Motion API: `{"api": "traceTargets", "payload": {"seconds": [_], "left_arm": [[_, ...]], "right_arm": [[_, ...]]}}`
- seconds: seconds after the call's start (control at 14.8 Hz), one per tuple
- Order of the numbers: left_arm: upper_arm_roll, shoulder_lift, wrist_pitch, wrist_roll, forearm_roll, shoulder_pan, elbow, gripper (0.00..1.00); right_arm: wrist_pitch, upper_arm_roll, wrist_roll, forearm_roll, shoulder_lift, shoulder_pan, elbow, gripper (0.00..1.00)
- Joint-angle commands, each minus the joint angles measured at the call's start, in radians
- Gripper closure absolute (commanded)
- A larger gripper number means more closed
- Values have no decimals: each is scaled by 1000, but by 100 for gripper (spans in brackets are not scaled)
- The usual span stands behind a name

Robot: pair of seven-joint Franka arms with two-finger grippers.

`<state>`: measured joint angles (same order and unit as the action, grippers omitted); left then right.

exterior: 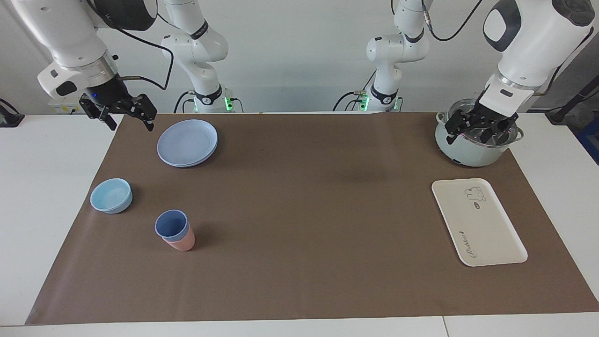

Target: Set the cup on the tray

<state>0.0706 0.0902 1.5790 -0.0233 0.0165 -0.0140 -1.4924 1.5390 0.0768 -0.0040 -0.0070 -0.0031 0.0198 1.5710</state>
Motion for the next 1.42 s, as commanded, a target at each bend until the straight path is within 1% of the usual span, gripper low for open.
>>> {"api": "traceTargets", "payload": {"seconds": [0.0,0.34,0.47,0.61,0.74,0.81,0.95,1.08,1.22,1.28,1.35], "left_arm": [[0,-27,3,-4,-17,-3,-29,0],[0,-27,4,-4,-17,-3,-29,0],[1,-27,4,-4,-17,-3,-29,0],[1,-27,4,-4,-17,-3,-29,0],[1,-27,4,-4,-17,-3,-29,0],[0,-27,4,-4,-17,-3,-29,0],[1,-27,4,-4,-17,-3,-29,0],[1,-27,4,-4,-17,-3,-29,0],[1,-27,4,-4,-17,-3,-29,0],[1,-27,4,-4,-17,-3,-29,0],[1,-27,1,-6,-17,-3,-29,0]], "right_arm": [[-3,-2,-8,9,-9,-3,6,0],[13,-3,12,16,-9,-3,12,0],[47,-3,-14,27,-11,-3,26,0],[114,-3,-95,28,-17,-4,55,0],[191,-3,-253,35,-18,-17,90,0],[226,-2,-322,70,-17,-33,109,0],[338,-2,-436,177,-20,-81,183,0],[433,-2,-647,231,-12,-116,242,0],[545,0,-878,371,6,-161,317,0],[602,0,-1030,463,34,-182,343,0],[643,0,-1167,554,70,-198,348,0]]}}
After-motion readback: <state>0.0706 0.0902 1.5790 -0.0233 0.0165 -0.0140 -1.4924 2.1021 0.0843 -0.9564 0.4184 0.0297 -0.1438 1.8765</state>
